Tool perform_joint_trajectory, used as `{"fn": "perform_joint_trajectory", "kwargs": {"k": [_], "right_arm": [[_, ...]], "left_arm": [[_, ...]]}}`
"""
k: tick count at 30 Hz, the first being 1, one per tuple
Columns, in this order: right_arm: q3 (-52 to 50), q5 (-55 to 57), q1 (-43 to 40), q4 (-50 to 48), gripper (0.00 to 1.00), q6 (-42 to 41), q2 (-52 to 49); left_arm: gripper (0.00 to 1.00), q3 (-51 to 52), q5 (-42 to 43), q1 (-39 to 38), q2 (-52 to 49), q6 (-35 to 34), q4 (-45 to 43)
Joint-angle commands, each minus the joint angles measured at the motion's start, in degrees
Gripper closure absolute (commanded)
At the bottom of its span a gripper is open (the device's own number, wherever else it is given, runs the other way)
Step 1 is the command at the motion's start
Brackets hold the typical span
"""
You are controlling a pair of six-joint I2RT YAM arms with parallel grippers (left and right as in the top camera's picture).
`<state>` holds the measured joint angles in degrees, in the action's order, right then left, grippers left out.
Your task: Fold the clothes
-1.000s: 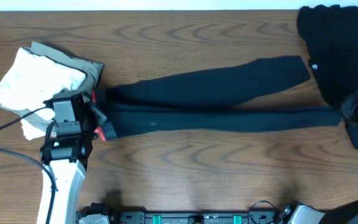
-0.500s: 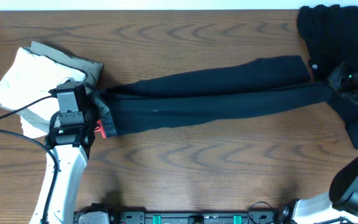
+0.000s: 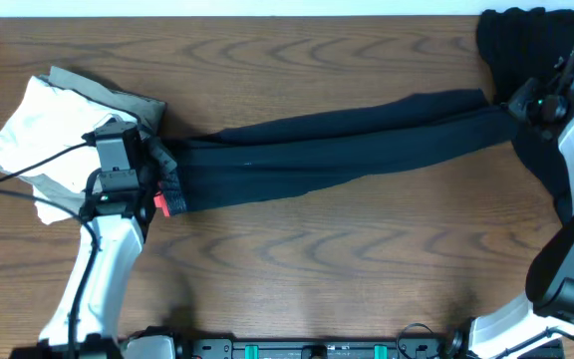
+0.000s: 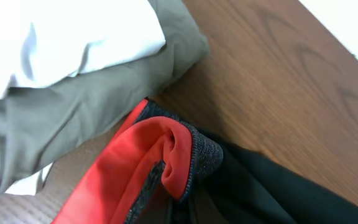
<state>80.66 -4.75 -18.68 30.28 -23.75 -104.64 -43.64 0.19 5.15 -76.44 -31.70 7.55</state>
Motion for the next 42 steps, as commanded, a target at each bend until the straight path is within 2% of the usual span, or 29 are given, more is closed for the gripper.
{"fn": "perform_joint_trajectory", "kwargs": {"k": [1, 18, 19, 21, 23, 26, 29, 33, 36, 39, 42], "right_arm": [[1.95, 2.34, 1.29, -1.92, 0.99, -1.11, -1.53], [1.97, 3.69, 4.2, -13.2, 0.98, -3.23, -10.91], [1.97, 3.69, 4.42, -14.51, 0.91, -3.23, -11.76], [1.97, 3.65, 4.79, -17.18, 0.67, -3.23, -13.2], [1.97, 3.67, 5.05, -18.56, 0.62, -3.26, -13.97], [2.03, 3.37, 5.03, -18.64, 0.48, -3.15, -14.01], [3.04, 1.79, 4.7, -16.22, 0.46, -1.73, -13.99], [5.2, 1.31, 4.59, -10.93, 0.46, 0.35, -13.97], [7.67, 1.31, 4.59, -6.32, 0.44, 1.9, -13.97], [11.15, 1.31, 4.15, 0.15, 0.41, 4.57, -13.97], [13.46, 0.31, 3.54, 5.22, 0.33, 7.06, -13.97]], "left_arm": [[0.94, -1.22, 0.94, 0.24, -2.62, -0.5, -2.16], [0.93, -1.22, 1.29, -0.61, -8.72, -0.48, -10.54], [0.91, -1.22, 1.29, -0.61, -9.09, -0.48, -11.58], [0.89, -1.22, 1.27, -0.61, -9.68, -0.5, -14.19], [0.83, -1.22, 0.52, -0.61, -10.05, -0.5, -16.52], [0.67, -1.22, -0.22, -0.61, -10.16, -0.48, -19.41], [0.56, -1.25, -0.22, -0.61, -10.16, -0.48, -20.76], [0.56, -1.22, -0.13, -0.61, -10.14, -0.46, -19.71], [0.56, -1.22, 2.99, -0.61, -10.14, -0.46, -16.81], [0.56, -1.22, 7.1, -0.61, -10.14, -0.17, -10.27], [0.56, -1.22, 8.68, -0.63, -10.14, 0.22, -3.34]]}}
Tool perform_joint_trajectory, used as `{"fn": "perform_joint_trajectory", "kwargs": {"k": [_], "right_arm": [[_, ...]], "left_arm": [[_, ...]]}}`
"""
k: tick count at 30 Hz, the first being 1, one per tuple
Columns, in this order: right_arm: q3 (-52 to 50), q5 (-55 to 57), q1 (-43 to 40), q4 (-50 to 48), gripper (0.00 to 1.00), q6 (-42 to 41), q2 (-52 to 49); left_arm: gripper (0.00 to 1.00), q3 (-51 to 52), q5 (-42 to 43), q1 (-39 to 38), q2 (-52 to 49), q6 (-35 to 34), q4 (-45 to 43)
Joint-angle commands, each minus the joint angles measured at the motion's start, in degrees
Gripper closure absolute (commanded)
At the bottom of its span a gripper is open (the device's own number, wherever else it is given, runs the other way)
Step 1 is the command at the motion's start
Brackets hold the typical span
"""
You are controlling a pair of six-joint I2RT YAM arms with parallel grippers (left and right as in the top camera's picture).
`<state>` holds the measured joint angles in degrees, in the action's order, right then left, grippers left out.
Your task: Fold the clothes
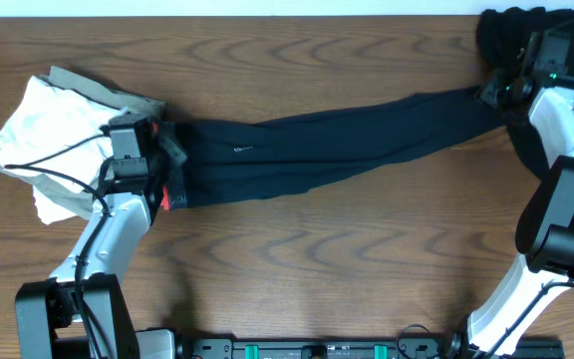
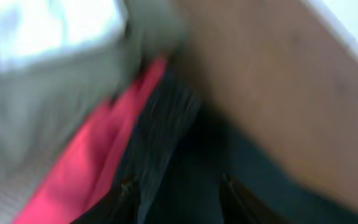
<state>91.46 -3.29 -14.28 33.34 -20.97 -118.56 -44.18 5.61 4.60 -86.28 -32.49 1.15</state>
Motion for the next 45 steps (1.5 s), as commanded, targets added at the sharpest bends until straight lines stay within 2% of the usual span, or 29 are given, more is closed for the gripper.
{"fn": "perform_joint_trajectory", "kwargs": {"k": [1, 3, 7, 10, 17, 24, 32, 37, 40, 45], "right_arm": [[2.97, -2.29, -1.2, 3.61, 0.32, 5.62, -0.04], [2.99, -4.48, -2.27, 5.9, 0.28, 7.39, -0.07], [2.93, -10.21, -5.2, 9.86, 0.26, 10.32, -0.13], [2.93, -13.75, -7.1, 11.54, 0.27, 11.87, -0.5], [2.54, -14.34, -8.63, 13.62, 0.23, 15.08, -2.43], [2.54, -16.22, -8.57, 12.31, 0.21, 15.91, -7.8], [2.54, -21.97, -8.48, 6.97, 0.24, 14.99, -13.7], [2.54, -23.23, -8.09, 5.81, 0.32, 14.19, -15.58], [2.56, -23.06, -7.91, 5.4, 0.47, 14.19, -15.61], [2.56, -23.04, -7.93, 4.85, 0.78, 14.21, -15.61]], "left_arm": [[0.56, -0.68, 3.26, -0.07, -0.31, 1.66, 5.05], [0.56, -0.68, 3.23, -0.07, -0.31, 2.8, 8.5], [0.56, -0.68, 3.06, -0.07, -0.31, 4.63, 11.72], [0.56, -0.59, 2.71, -0.07, -0.31, 4.63, 12.15], [0.56, -0.57, 2.29, -0.07, -0.31, 4.63, 12.28], [0.56, -0.57, 2.32, -0.07, -0.31, 4.63, 12.57], [0.56, -0.57, 2.32, -0.07, -0.31, 4.63, 12.55], [0.56, -0.57, 2.32, -0.07, -0.31, 4.63, 12.55], [0.56, -0.57, 2.32, -0.07, -0.31, 4.61, 12.55], [0.56, -0.57, 2.36, -0.07, -0.31, 4.59, 12.57]]}}
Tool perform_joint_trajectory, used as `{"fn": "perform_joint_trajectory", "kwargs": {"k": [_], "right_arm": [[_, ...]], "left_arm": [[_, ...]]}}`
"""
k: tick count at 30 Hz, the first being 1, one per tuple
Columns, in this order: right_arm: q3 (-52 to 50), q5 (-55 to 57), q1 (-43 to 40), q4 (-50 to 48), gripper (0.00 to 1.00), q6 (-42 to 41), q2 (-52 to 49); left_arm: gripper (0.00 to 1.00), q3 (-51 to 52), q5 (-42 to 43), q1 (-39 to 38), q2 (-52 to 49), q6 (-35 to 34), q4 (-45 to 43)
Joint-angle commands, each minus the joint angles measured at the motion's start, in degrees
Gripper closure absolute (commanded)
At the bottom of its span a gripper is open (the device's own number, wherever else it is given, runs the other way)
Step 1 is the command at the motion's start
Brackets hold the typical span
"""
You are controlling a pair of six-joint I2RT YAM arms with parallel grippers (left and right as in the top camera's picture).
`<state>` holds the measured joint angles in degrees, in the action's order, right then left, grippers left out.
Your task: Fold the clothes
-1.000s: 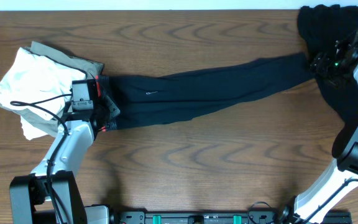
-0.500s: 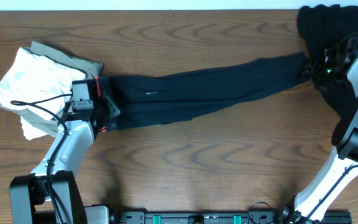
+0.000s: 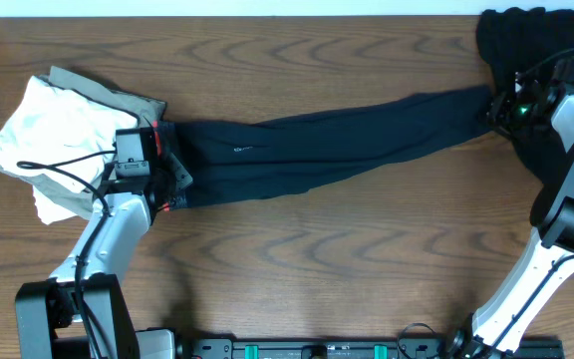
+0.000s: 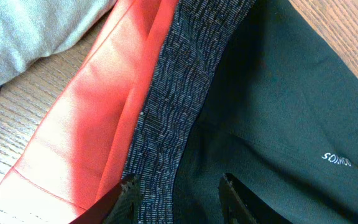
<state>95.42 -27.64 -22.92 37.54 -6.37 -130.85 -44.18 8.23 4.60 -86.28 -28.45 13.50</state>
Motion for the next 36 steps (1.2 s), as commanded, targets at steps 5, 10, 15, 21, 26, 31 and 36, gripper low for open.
{"fn": "perform_joint_trajectory", "kwargs": {"k": [5, 10, 15, 21, 26, 31, 36], "right_arm": [[-1.14, 1.31, 0.68, 0.2, 0.99, -0.39, -2.93], [0.83, 4.74, -0.9, 3.67, 0.99, -0.39, 2.45], [2.78, 11.54, -4.2, 7.56, 0.99, -1.6, 10.95], [2.78, 13.62, -9.22, 10.82, 0.99, -2.16, 17.25], [2.78, 14.99, -10.45, 14.62, 0.99, -0.52, 19.63], [2.78, 15.02, -7.02, 19.54, 0.99, 5.2, 20.98], [2.78, 15.04, -0.07, 24.24, 0.99, 9.03, 21.09]], "left_arm": [[0.67, -0.57, 1.03, -0.09, -0.22, 0.61, 0.22], [0.74, -0.7, 6.16, -0.09, 2.1, 0.81, 0.17], [0.74, -0.72, 9.18, -0.09, 7.89, 0.81, 0.22], [0.73, -0.72, 9.16, -0.09, 13.11, 0.81, 1.18], [0.73, -0.72, 9.16, -0.07, 13.4, 0.79, 4.59], [0.73, -0.72, 9.16, -0.07, 13.4, 0.79, 7.5], [0.73, -0.72, 9.16, -0.07, 13.4, 0.79, 8.33]]}}
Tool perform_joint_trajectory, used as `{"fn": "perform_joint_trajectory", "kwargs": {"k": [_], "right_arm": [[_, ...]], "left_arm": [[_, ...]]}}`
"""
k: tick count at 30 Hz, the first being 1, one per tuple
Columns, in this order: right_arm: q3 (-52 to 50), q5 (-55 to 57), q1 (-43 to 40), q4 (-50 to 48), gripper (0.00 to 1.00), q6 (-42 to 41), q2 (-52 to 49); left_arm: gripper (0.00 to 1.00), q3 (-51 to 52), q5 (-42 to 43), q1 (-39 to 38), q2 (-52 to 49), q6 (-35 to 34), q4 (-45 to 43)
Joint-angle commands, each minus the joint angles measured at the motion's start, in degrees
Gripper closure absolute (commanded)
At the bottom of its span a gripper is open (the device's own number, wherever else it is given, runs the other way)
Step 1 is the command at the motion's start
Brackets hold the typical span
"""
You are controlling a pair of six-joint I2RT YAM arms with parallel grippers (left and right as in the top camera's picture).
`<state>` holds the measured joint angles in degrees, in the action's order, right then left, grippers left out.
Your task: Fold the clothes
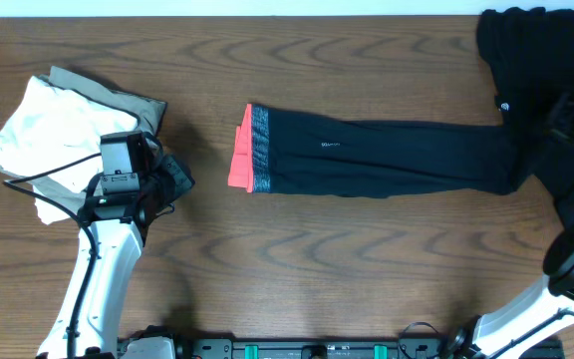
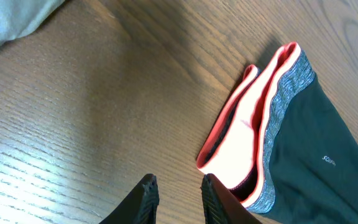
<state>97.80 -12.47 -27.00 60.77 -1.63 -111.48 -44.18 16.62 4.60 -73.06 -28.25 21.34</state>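
Black leggings (image 1: 387, 152) with a coral and grey waistband (image 1: 247, 150) lie flat and stretched out across the middle and right of the table. In the left wrist view the waistband (image 2: 253, 146) sits up and to the right of my fingertips. My left gripper (image 1: 175, 177) (image 2: 178, 182) stands open over bare wood, left of the waistband and apart from it. My right gripper (image 1: 572, 108) is at the right edge near the leg ends, over dark cloth. Its jaws do not show.
A pile of white and olive clothes (image 1: 63, 125) lies at the far left, just behind my left arm. A heap of black clothes (image 1: 526, 40) sits in the back right corner. The wooden table (image 1: 297, 269) runs along the front.
The leggings lay with the waistband under my left fingers beside the olive pile. Now they lie farther right and straighter, and my left gripper is off them, open over wood.
At first the leggings hung stretched between both grippers, waistband at the left pile and leg ends at the back right. They stayed taut, then my left fingers stood apart over the waistband. Now the leggings lie flat, shifted right, clear of my left gripper.
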Motion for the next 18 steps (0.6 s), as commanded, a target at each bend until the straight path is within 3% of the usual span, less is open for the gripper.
{"fn": "perform_joint_trajectory", "kwargs": {"k": [1, 18], "right_arm": [[0.39, -0.13, 5.88, 1.49, 0.99, 4.85, 1.73], [-1.55, 9.33, 35.3, 8.07, 0.97, 5.57, 1.66]], "left_arm": [[0.73, -0.72, 0.76, -0.07, 0.17, 0.59, 0.55], [0.73, -0.72, 0.74, -0.07, 0.17, 0.61, 1.81]]}}
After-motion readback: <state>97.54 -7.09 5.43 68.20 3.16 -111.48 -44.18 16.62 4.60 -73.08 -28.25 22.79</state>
